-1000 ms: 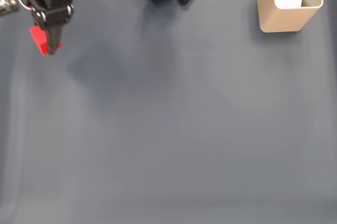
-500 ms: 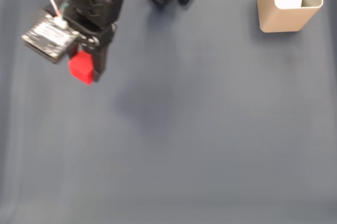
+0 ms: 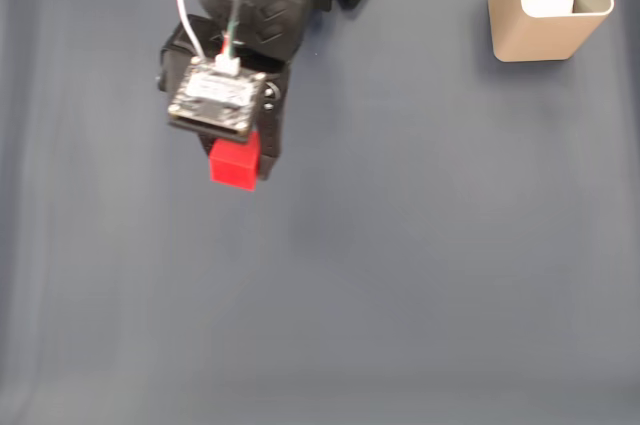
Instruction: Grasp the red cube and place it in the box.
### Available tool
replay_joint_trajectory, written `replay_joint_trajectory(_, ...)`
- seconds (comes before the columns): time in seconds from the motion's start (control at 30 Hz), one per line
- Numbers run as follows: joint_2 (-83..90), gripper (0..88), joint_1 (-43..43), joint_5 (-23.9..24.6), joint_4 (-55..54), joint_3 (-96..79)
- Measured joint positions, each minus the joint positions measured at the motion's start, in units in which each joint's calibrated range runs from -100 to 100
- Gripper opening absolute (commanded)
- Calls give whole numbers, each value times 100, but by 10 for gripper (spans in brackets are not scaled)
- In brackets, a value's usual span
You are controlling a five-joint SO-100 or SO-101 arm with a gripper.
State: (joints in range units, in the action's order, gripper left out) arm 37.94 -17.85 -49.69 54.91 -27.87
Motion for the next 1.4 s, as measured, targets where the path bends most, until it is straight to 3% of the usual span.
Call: replay_joint_trajectory(1.4,1195,2,4081,-210,658,137)
